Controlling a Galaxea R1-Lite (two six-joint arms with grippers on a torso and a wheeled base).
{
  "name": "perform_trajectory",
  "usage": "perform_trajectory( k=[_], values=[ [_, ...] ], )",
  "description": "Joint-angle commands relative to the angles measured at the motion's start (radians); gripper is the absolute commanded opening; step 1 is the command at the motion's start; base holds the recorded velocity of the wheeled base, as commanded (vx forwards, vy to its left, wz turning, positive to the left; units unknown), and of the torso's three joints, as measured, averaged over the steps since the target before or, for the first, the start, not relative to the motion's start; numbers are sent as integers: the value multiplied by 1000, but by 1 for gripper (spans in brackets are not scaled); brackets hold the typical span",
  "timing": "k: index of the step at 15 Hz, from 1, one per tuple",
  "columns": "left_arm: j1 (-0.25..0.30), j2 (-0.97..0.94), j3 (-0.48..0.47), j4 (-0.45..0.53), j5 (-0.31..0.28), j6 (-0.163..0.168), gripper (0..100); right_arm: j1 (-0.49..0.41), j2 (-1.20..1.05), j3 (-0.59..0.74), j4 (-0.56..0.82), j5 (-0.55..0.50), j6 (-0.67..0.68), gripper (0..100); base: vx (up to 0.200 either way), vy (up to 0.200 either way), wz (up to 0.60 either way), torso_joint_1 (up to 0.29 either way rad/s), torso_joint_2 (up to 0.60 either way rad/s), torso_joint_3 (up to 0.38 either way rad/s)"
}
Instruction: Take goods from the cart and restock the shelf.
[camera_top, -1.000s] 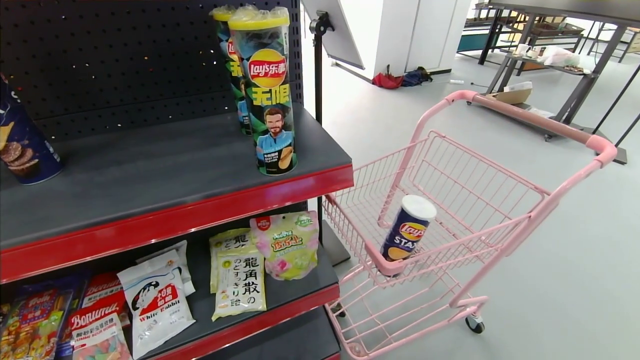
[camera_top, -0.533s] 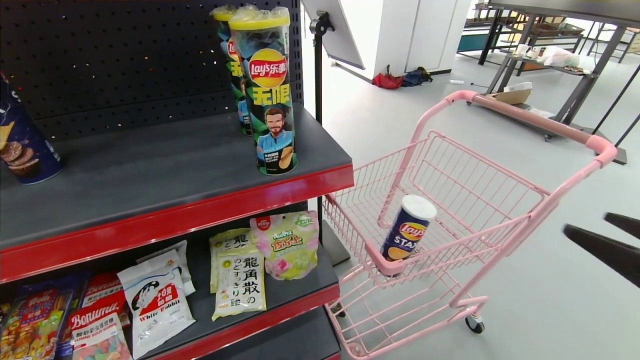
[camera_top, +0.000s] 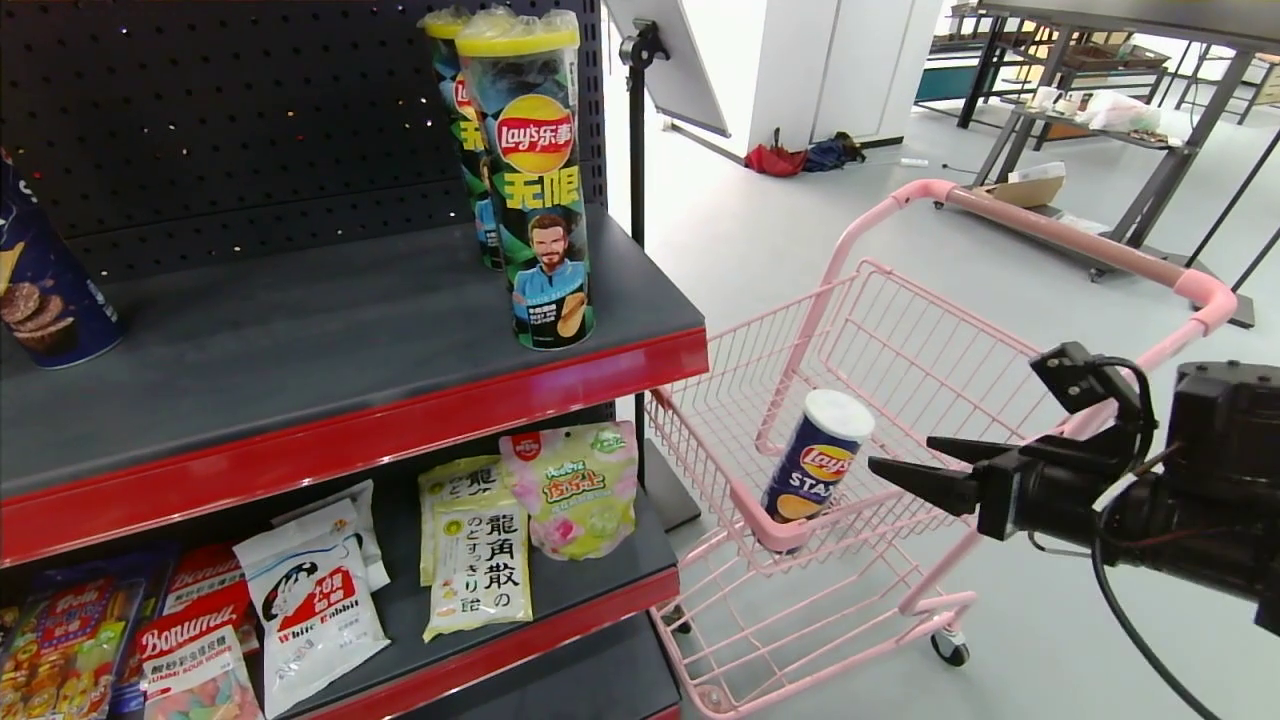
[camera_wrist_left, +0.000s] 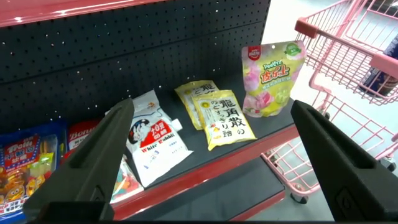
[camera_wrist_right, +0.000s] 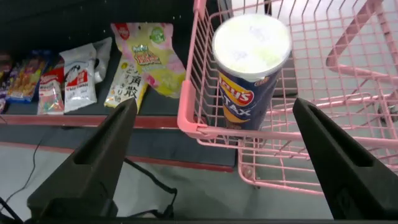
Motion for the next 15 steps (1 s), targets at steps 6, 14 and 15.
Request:
perform_trajectory(
  k=[6,14,15],
  values=[
    [0,1,0,0,0,1,100,2,239,-43,-121,60,-5,100,0,0,0,0,0,0],
    [0,1,0,0,0,1,100,0,407,-198,-162,63,-37,100,0,0,0,0,0,0],
    [0,1,0,0,0,1,100,2,417,-212,-162,63,-37,100,0,0,0,0,0,0]
  ],
)
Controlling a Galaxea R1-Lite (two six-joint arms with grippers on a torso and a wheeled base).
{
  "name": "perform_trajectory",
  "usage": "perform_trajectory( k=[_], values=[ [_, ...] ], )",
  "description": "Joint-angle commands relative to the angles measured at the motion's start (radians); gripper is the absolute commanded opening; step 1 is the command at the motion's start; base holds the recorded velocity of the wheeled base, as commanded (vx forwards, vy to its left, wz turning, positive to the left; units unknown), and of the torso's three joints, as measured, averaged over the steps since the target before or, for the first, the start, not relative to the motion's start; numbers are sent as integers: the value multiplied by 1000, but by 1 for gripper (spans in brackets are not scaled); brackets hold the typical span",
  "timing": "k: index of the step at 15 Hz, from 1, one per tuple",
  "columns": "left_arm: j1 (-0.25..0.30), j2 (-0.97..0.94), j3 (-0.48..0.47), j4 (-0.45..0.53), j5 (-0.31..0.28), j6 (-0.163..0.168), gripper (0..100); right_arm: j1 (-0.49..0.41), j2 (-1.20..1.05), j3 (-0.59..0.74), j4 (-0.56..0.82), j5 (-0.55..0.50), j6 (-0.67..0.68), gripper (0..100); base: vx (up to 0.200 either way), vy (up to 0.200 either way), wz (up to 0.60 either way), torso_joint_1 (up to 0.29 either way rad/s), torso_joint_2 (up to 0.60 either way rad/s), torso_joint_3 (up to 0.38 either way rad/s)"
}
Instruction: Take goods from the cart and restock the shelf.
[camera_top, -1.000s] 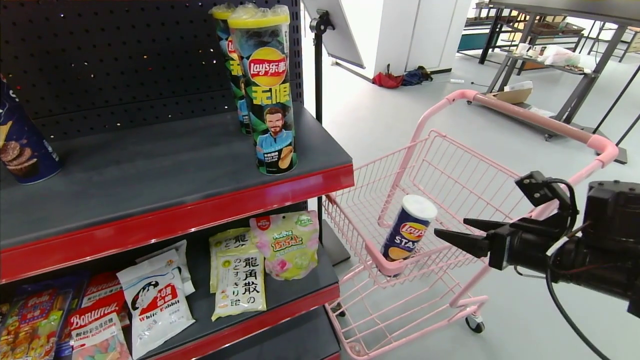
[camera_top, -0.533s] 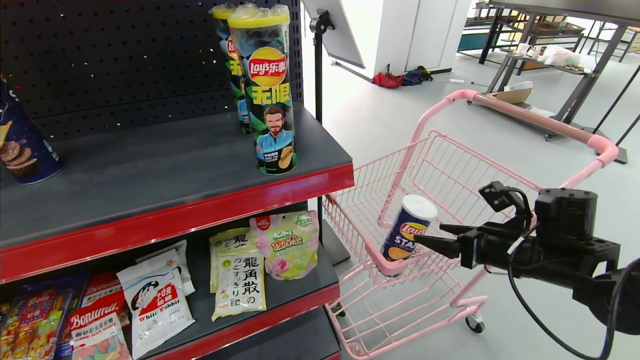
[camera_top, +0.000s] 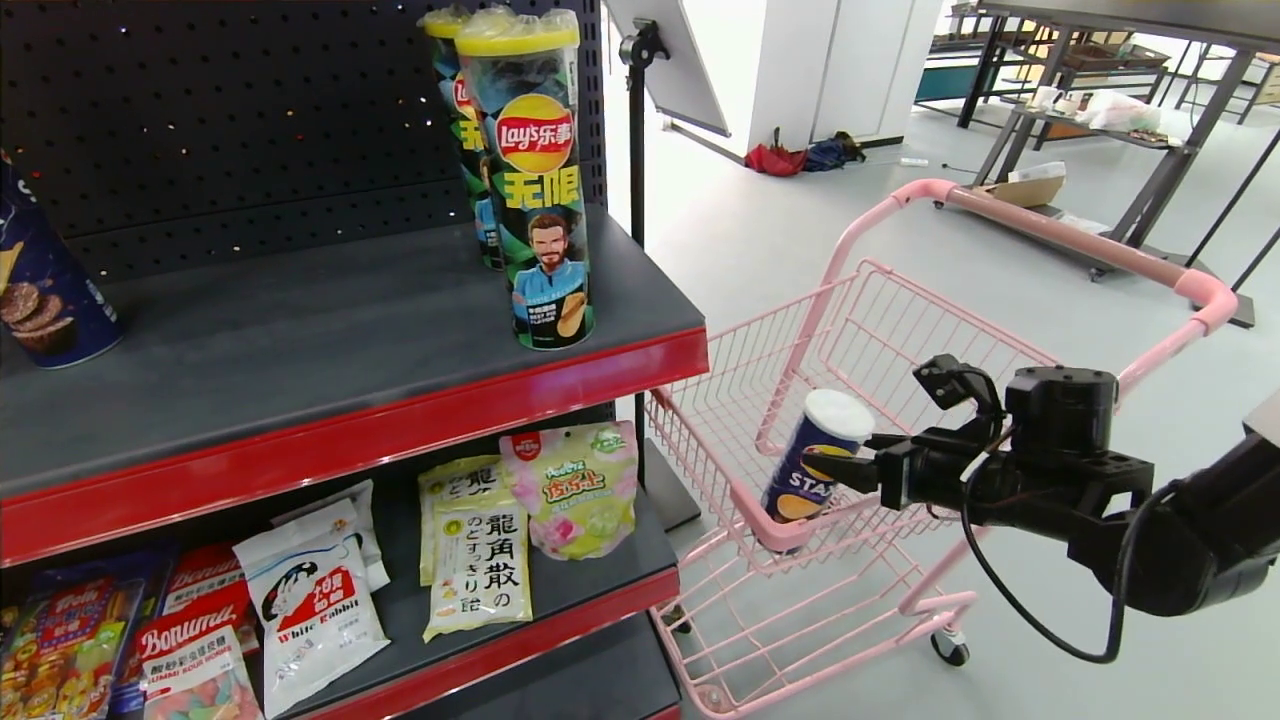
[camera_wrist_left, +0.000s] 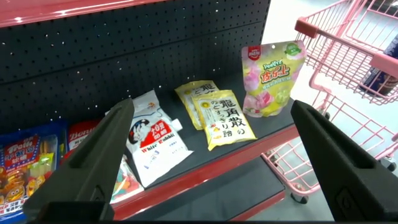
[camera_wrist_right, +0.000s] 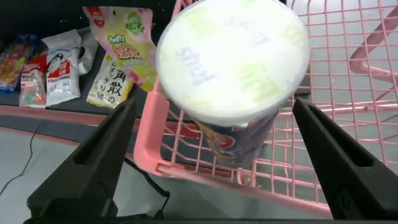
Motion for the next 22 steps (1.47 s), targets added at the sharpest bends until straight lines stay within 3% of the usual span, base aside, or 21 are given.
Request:
perform_trajectory(
  k=[1,8,9,14,17,18,19,22],
  values=[
    [0,1,0,0,0,0,100,4,62,-48,0,-1,-1,100,0,0,0,0,0,0],
    [0,1,0,-1,0,1,100,4,127,-118,-3,-7,-7,100,0,0,0,0,0,0],
    [0,1,0,-1,0,1,100,4,128,-121,-3,-7,-7,0,0,0,0,0,0,0],
    [0,1,0,-1,0,3,100,7,127,-123,-3,-12,-7,0,0,0,0,0,0,0],
    [0,1,0,-1,0,1,100,18,33,-290,33,-39,-1,0,0,0,0,0,0,0],
    [0,1,0,-1,0,1,100,18,4,-338,79,-42,-1,0,0,0,0,0,0,0],
    [0,1,0,-1,0,1,100,22,-85,-437,230,-53,-5,0,0,0,0,0,0,0],
    [0,1,0,-1,0,1,100,31,-324,-522,478,-101,-77,0,0,0,0,0,0,0]
  ],
)
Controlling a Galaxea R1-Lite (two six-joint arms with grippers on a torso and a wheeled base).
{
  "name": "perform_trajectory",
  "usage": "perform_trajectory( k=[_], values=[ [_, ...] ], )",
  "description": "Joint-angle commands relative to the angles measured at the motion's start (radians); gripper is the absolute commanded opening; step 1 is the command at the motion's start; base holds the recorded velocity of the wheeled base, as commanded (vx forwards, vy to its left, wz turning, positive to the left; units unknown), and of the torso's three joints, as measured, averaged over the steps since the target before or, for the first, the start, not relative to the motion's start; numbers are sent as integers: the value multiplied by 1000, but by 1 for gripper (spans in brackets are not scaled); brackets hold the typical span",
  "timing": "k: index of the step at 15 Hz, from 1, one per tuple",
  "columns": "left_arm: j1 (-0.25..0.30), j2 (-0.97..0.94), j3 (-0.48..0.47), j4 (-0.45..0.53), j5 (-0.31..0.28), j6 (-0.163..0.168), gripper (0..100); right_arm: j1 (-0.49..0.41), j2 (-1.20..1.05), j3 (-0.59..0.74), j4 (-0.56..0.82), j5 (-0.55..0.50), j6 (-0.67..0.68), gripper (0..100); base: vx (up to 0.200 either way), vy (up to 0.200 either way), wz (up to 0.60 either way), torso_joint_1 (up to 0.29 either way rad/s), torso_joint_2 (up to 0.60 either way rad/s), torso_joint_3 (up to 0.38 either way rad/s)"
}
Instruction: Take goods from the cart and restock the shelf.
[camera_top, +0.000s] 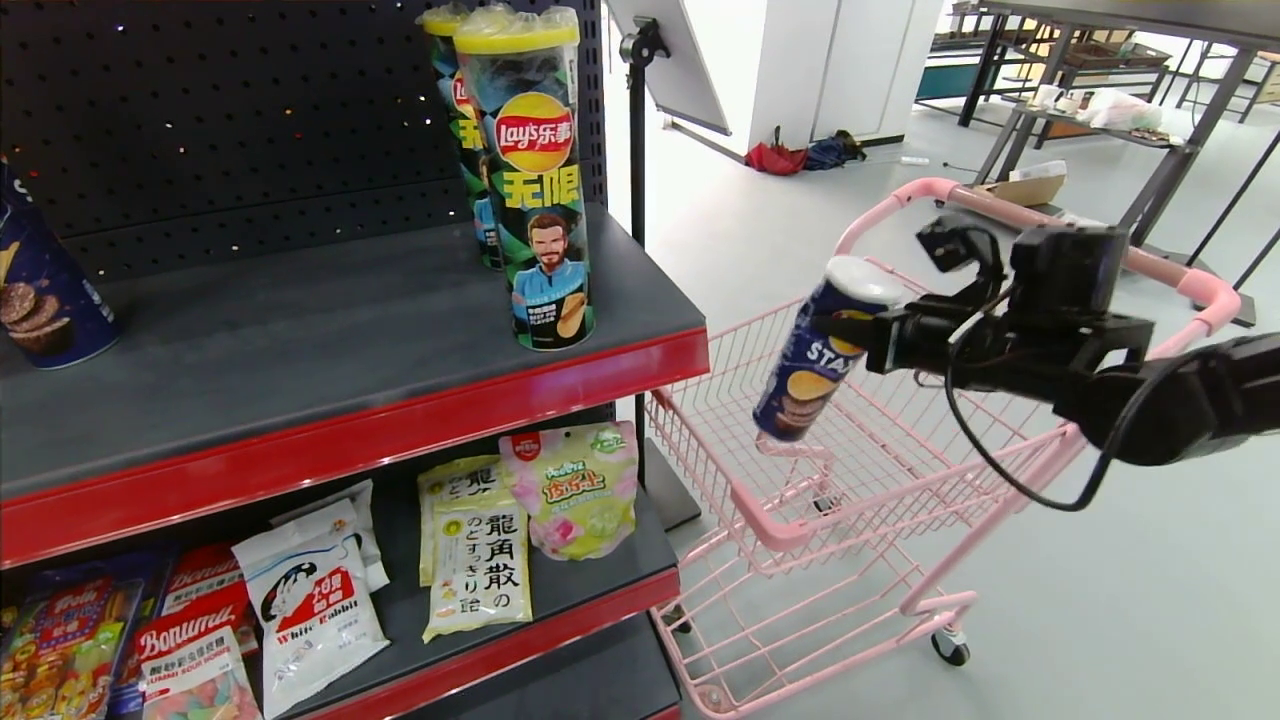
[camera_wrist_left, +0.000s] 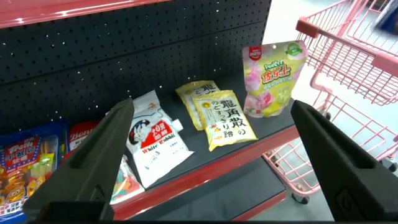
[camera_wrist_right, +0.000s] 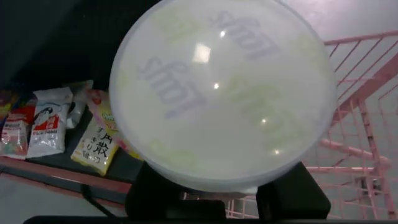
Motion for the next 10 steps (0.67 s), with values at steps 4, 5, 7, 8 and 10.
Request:
perform_trajectory(
  k=[4,5,7,8,10],
  values=[
    [0,1,0,2,0,-3,100,20,-713,182,421,-417,-140,0,0,0,0,0,0,0],
    [0,1,0,2,0,-3,100,14,-833,263,462,-432,-140,0,0,0,0,0,0,0],
    [0,1,0,2,0,-3,100,-34,-1062,384,619,-489,-145,0,0,0,0,0,0,0],
    [0,1,0,2,0,-5,100,-86,-1131,400,715,-494,-140,0,0,0,0,0,0,0],
    [0,1,0,2,0,-5,100,-158,-1189,435,781,-491,-142,0,0,0,0,0,0,0]
  ],
)
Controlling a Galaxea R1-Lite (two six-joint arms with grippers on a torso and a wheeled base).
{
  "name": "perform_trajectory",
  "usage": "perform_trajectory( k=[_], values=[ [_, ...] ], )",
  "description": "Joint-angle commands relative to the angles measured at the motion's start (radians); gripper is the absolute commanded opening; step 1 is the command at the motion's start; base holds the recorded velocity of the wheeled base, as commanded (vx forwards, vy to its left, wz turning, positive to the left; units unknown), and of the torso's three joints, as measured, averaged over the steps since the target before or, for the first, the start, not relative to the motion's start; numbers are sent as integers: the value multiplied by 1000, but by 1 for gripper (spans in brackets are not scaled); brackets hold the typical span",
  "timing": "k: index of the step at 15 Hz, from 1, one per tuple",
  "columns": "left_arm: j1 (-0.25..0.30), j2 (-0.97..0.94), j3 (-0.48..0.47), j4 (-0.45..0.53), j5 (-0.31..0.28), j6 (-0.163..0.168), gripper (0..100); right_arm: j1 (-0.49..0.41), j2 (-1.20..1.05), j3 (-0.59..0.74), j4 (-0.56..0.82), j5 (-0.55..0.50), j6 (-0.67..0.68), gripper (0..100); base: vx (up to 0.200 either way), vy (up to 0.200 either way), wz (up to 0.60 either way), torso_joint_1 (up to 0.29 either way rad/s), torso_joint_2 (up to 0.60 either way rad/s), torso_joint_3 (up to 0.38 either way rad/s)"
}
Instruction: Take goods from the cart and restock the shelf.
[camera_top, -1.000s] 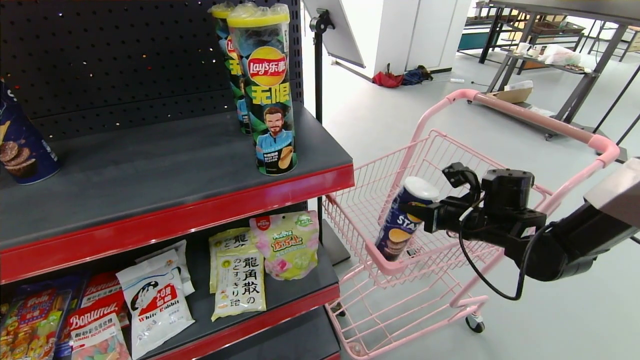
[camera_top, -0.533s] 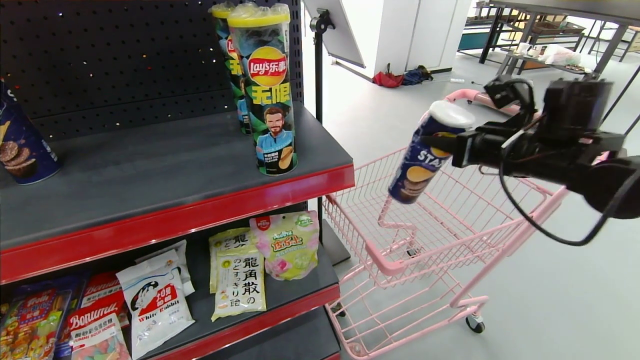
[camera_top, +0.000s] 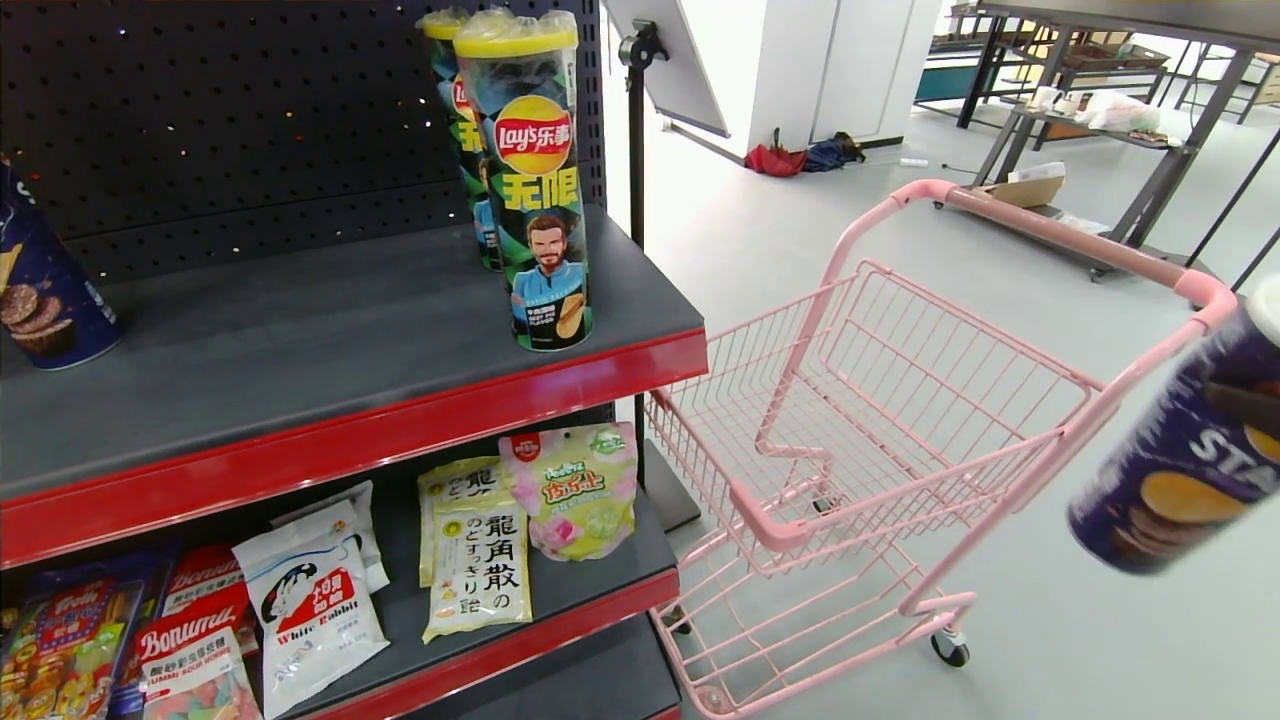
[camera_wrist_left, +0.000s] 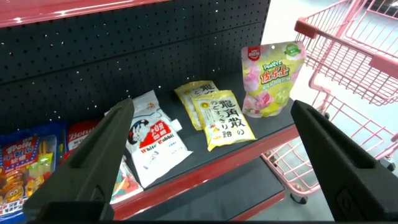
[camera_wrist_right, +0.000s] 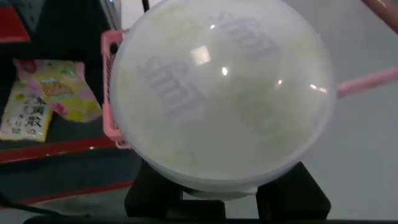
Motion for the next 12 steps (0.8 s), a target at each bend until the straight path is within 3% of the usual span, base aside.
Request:
perform_trajectory(
  k=[1,5,12],
  values=[
    [0,1,0,0,0,0,100,-115,-263,145,88,-31,-5,0,0,0,0,0,0,0],
    [0,1,0,0,0,0,100,-124,-376,238,92,-28,-11,0,0,0,0,60,-191,-130],
    [0,1,0,0,0,1,100,-124,-384,251,90,-28,-14,0,0,0,0,199,-544,-354]
  ],
)
